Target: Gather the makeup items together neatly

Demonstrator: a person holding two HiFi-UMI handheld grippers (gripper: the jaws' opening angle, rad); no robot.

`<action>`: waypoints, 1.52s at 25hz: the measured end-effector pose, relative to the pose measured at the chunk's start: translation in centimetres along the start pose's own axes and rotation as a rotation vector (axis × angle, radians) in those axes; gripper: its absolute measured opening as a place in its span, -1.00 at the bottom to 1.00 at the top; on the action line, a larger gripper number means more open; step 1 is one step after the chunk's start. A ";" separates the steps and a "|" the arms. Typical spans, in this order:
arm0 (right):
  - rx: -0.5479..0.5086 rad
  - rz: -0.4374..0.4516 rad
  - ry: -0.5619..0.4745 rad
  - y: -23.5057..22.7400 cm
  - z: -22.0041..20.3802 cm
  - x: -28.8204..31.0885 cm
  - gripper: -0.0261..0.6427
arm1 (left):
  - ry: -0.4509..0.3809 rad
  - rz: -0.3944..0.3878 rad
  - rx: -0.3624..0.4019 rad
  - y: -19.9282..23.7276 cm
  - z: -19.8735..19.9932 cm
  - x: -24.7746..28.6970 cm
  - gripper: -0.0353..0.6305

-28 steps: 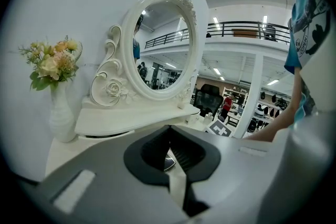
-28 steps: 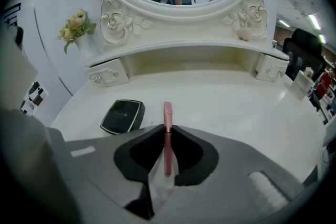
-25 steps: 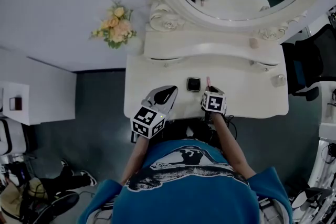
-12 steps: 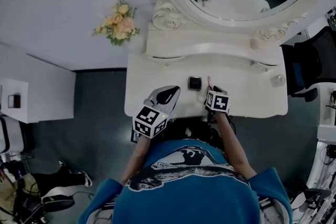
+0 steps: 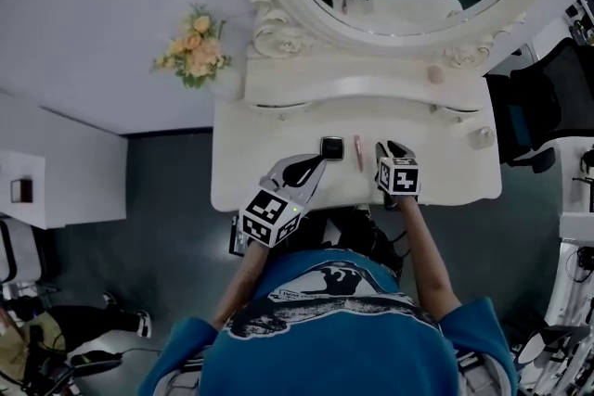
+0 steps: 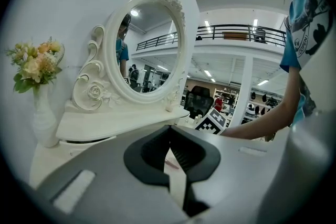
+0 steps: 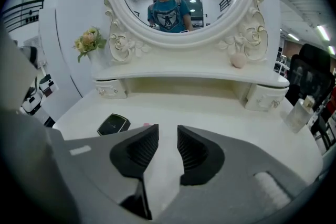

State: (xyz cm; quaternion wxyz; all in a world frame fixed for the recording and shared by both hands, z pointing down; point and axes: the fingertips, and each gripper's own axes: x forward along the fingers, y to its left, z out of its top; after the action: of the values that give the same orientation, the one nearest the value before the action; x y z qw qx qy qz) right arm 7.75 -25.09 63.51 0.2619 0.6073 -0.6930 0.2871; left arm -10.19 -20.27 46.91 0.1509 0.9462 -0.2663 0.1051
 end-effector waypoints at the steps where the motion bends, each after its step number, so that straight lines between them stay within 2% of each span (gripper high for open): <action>1: -0.015 0.001 -0.009 -0.7 0.5 -0.3 -0.57 | 0.002 -0.005 0.001 -0.4 0.1 0.4 -0.86; 15: -0.257 0.058 -0.099 -11.7 8.7 -3.1 -0.55 | -0.017 0.042 -0.008 -4.2 2.2 7.8 -0.86; 23: -0.329 0.087 -0.138 -16.5 13.2 -2.1 -0.50 | -0.026 0.137 -0.030 -4.9 2.5 10.3 -0.86; 38: -0.436 0.152 -0.127 -18.7 16.8 2.2 -0.49 | -0.042 0.305 -0.081 -5.8 1.6 11.9 -0.86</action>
State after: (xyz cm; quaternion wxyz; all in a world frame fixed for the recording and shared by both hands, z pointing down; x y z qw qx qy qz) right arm 25.76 -40.49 54.83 0.3204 0.4993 -0.7974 0.1108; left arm 3.01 -21.75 47.40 0.1654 0.8898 -0.4143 0.0961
